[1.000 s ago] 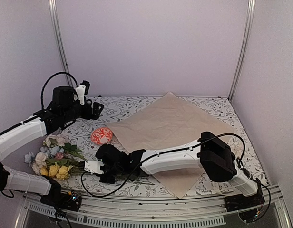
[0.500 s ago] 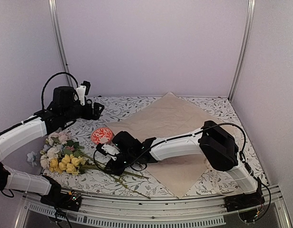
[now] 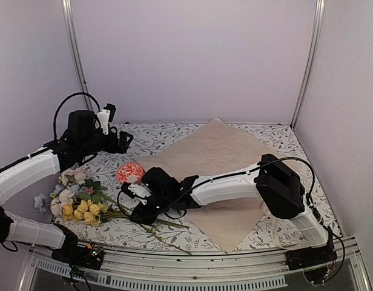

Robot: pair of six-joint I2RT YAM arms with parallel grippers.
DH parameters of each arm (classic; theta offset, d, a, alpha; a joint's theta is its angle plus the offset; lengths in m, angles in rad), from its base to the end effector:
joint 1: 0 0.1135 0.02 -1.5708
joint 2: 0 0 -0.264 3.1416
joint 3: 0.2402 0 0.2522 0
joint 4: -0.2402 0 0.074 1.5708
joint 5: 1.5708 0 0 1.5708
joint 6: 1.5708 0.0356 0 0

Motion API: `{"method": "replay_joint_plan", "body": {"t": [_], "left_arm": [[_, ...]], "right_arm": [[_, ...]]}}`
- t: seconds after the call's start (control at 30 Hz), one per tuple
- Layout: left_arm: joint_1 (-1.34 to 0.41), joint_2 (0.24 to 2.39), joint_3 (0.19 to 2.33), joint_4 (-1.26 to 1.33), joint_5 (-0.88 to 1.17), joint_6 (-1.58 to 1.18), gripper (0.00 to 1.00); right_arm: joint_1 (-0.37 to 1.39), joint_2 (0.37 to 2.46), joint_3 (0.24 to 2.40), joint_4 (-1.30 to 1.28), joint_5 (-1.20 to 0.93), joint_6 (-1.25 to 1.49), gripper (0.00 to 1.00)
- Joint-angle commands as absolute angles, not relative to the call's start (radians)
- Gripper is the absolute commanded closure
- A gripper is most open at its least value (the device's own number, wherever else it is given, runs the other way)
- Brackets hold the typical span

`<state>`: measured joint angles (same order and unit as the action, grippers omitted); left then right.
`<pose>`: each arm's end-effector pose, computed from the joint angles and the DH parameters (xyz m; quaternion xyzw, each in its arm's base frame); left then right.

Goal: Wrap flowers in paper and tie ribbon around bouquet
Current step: Pick up the fake flower from the corner of the board.

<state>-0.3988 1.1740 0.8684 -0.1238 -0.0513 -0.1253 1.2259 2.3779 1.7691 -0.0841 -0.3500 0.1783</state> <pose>0.2488 -0.1029 0.2949 0.1010 0.8353 -0.1191 0.5272 0.1672 0.5016 0.1366 -0.5099 0.7349 0.3906 0.2177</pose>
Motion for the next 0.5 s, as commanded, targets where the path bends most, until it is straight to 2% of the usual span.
{"method": "replay_joint_plan", "body": {"t": [0.0,0.17,0.27,0.37,0.47], "left_arm": [[-0.387,1.187,0.859,-0.102,-0.034,-0.126,0.02],[-0.387,1.187,0.86,-0.102,-0.028,-0.126,0.02],[-0.388,1.188,0.861,-0.103,-0.025,-0.127,0.02],[-0.387,1.189,0.861,-0.102,-0.021,-0.127,0.02],[-0.389,1.19,0.861,-0.102,-0.021,-0.127,0.02]], "right_arm": [[1.236,2.321,1.771,-0.071,-0.328,0.173,0.67],[1.236,2.318,1.768,-0.092,-0.311,0.161,0.8],[1.238,2.307,1.764,-0.094,-0.314,0.154,0.92],[1.24,2.297,1.77,-0.092,-0.315,0.146,0.98],[1.244,2.286,1.781,-0.087,-0.336,0.144,0.99]]}}
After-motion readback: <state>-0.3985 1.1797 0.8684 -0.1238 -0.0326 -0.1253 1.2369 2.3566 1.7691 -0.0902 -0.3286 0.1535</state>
